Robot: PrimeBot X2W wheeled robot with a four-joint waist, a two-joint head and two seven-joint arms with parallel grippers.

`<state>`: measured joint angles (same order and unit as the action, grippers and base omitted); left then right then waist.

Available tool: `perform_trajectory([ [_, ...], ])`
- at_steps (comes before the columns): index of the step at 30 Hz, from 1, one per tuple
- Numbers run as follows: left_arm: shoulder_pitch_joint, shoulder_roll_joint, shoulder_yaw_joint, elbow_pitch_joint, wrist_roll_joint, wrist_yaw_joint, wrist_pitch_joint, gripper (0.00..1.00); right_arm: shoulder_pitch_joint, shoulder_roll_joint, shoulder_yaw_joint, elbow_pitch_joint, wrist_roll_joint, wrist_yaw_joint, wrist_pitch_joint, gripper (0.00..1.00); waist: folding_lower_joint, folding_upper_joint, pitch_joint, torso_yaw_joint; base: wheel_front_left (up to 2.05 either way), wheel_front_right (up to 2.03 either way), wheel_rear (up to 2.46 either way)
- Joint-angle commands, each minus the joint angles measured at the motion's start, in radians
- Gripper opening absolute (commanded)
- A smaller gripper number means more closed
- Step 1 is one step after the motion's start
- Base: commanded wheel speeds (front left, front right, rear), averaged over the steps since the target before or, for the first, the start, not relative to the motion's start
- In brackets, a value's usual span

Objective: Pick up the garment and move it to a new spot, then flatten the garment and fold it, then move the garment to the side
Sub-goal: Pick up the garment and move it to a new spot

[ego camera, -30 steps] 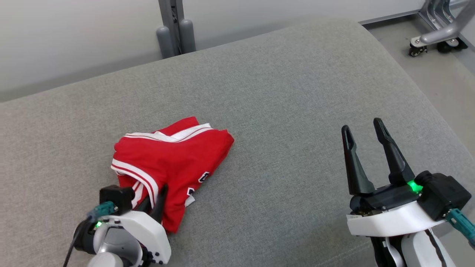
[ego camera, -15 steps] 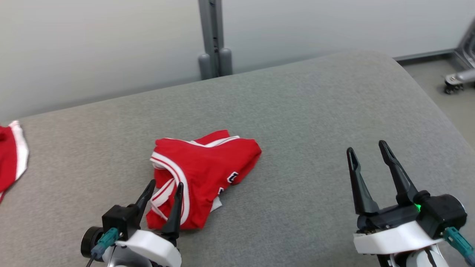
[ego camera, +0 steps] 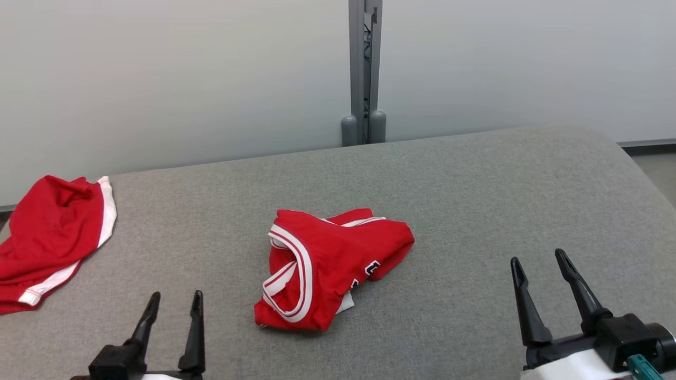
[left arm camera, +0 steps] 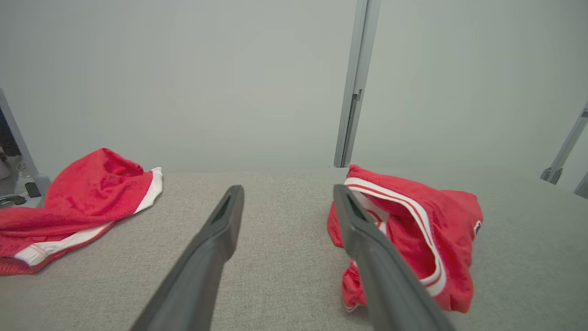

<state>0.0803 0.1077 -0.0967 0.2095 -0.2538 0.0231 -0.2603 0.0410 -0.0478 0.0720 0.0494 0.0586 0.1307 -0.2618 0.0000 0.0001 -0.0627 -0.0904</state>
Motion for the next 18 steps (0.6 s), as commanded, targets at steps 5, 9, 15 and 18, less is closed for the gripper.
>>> perform_trajectory([
  [5,0.056,-0.004,0.087,-0.067,0.03,-0.001,-0.006,1.0,0.028,-0.005,-0.01,0.025,0.012,0.0,-0.005,1.0,0.0,-0.0001,-0.021,0.012,0.0,0.0,0.0],
  [9,0.09,-0.019,0.133,-0.099,0.048,-0.002,-0.006,1.0,0.036,-0.005,-0.016,0.038,0.016,0.0,-0.005,1.0,0.0,-0.0001,-0.023,0.015,0.0,0.0,0.0],
  [15,0.113,-0.037,0.156,-0.111,0.069,-0.017,-0.006,1.0,0.037,-0.005,-0.013,0.048,0.021,0.0,-0.005,1.0,0.0,-0.0001,-0.023,0.028,0.0,0.0,0.0],
  [18,0.112,-0.039,0.159,-0.112,0.073,-0.021,-0.006,1.0,0.036,-0.005,-0.011,0.05,0.025,0.0,-0.005,1.0,0.0,-0.0001,-0.023,0.032,0.0,0.0,0.0],
])
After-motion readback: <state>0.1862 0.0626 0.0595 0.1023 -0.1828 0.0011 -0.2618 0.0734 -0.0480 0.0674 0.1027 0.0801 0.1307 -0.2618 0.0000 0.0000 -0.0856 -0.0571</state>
